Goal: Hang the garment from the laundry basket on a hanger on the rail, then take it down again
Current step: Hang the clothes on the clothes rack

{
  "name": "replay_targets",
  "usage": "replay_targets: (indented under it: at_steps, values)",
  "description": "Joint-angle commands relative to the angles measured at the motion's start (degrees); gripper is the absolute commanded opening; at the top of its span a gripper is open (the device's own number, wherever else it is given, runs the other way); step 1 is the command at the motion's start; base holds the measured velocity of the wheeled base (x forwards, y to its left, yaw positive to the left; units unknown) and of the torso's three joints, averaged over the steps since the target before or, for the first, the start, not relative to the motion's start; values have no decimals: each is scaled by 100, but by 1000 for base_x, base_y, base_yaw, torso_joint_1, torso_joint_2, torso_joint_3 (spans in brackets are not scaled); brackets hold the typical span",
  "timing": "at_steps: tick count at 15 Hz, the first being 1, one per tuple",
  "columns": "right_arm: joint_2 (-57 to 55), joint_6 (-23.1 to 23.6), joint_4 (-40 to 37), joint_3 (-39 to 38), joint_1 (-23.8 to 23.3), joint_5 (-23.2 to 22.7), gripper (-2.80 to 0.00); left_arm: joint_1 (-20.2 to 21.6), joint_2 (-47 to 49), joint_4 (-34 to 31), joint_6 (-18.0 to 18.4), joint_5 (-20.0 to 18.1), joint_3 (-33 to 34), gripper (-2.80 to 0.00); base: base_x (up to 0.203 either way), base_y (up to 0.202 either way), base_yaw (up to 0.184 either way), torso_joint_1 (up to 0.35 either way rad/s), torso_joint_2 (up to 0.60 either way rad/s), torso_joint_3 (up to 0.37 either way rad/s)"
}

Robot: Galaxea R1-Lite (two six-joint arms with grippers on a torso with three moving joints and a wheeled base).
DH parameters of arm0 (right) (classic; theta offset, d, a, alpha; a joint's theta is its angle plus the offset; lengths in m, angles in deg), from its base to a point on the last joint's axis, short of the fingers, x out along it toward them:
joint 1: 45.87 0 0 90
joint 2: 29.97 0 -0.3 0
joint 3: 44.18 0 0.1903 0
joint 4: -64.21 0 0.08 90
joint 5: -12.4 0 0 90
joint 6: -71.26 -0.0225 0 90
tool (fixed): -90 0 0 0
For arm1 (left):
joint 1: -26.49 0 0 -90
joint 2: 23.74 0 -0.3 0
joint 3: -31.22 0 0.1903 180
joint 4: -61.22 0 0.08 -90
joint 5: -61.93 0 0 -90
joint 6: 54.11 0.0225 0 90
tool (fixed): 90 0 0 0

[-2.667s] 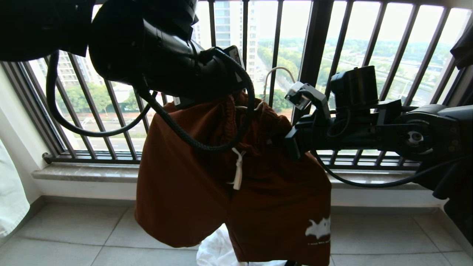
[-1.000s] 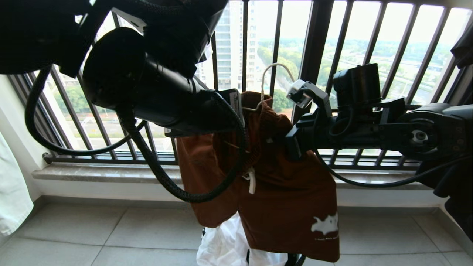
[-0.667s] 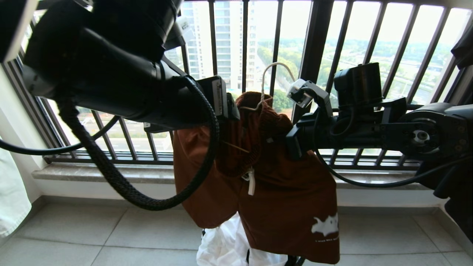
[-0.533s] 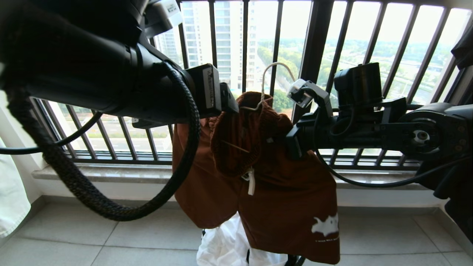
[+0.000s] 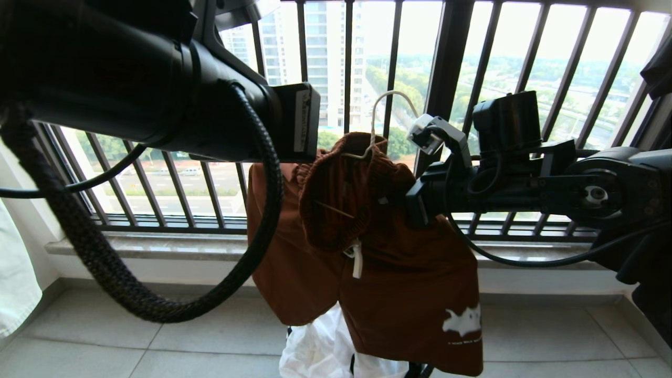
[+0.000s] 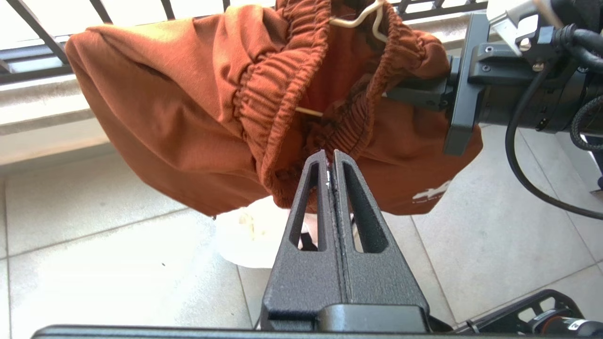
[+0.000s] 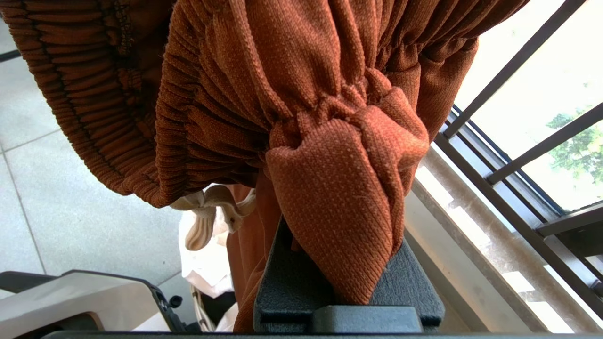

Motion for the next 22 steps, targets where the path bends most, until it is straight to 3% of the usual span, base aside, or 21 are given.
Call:
replay_targets:
  at_steps: [1,4,5,9,13,16,19,22]
  values:
    - [1,9,5,-3,2,-15,-280,-50,359,-21,175,17,-225,-280,0,0,0,0,0,0]
    - [27,0,5,-3,2,-15,-280,-51,597,462,534,-1,-240,-280,0,0,0,0,0,0]
    - [27,0,5,-3,2,-15,-280,-49,649,721,732,-5,-241,0,0,0,0,0,0,0]
    - [18,-5,-4,-5,2,-15,-280,56,748,1287,1271,-358,-250,0,0,0,0,0,0,0]
    - [30,-9,5,-3,2,-24,-280,470,1027,1767,1786,-377,-253,0,0,0,0,0,0,0]
    - [36,-9,5,-12,9,-24,-280,611,1245,2077,1860,-406,-250,0,0,0,0,0,0,0]
    - [43,-9,5,-12,20,-24,-280,619,1245,2109,1809,-860,-242,0,0,0,0,0,0,0]
    - [64,-9,5,-39,38,-24,-280,640,1309,2221,1794,-917,-232,0,0,0,0,0,0,0]
